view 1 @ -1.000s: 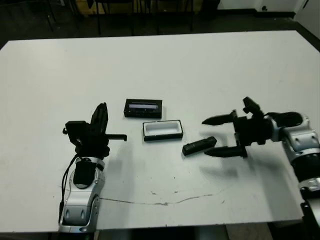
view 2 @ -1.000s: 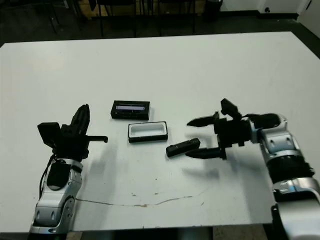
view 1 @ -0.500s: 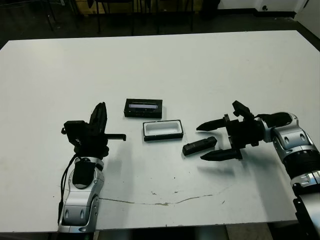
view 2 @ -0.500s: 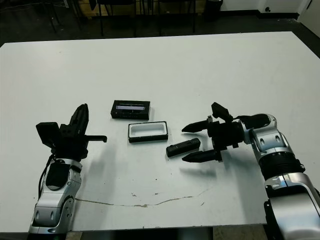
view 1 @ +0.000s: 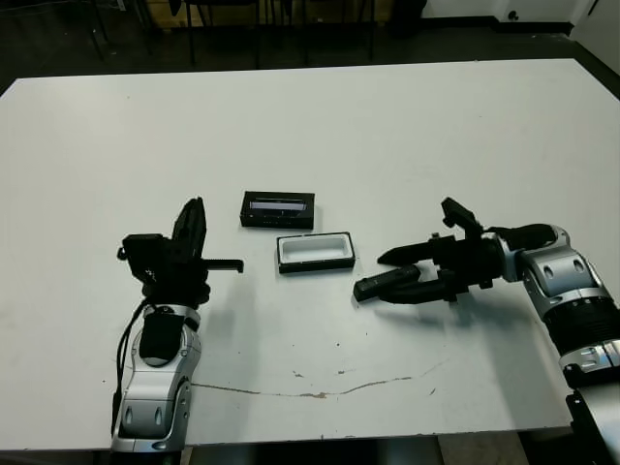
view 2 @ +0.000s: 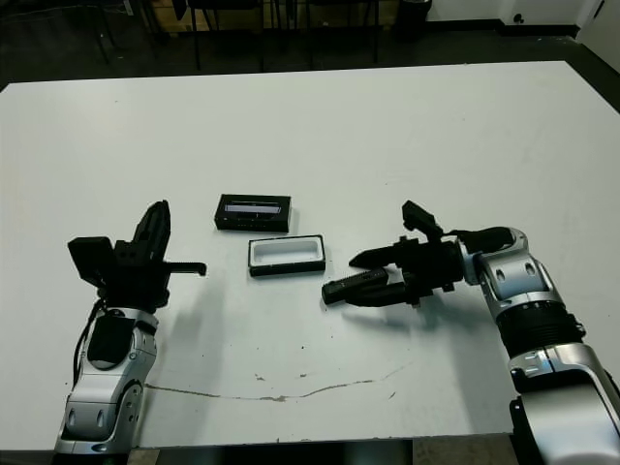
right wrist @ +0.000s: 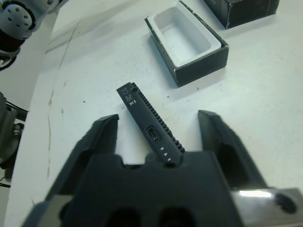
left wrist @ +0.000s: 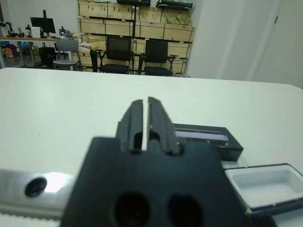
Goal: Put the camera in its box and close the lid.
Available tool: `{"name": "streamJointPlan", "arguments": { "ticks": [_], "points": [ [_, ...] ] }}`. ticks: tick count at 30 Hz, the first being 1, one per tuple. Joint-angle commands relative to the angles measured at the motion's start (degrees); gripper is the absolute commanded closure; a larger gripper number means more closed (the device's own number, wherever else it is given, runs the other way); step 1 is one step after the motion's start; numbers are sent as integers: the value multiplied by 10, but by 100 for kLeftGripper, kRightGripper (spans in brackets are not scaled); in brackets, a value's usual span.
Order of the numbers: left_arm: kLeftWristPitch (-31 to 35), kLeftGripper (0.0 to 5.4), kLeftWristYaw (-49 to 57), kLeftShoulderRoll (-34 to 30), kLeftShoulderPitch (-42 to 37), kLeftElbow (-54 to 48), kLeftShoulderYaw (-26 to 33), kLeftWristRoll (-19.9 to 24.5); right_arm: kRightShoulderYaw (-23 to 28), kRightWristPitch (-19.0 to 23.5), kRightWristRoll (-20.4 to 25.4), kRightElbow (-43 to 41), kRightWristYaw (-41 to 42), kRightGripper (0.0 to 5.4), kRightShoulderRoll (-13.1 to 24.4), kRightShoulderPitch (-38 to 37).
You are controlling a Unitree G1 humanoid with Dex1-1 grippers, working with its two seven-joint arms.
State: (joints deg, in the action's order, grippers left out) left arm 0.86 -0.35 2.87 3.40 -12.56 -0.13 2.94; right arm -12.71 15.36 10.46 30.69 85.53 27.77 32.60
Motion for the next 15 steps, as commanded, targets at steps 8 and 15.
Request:
{"name": "streamJointPlan", "arguments": {
  "ticks": [8, 15],
  "points": [
    [19, 540, 9, -2, 11, -5, 3, -3, -54, 42, -71, -145, -45, 413, 81, -19],
    [11, 540, 6, -5, 6, 3, 7, 0, -22, 27, -41, -108, -67, 531, 75, -29]
  ]
}}
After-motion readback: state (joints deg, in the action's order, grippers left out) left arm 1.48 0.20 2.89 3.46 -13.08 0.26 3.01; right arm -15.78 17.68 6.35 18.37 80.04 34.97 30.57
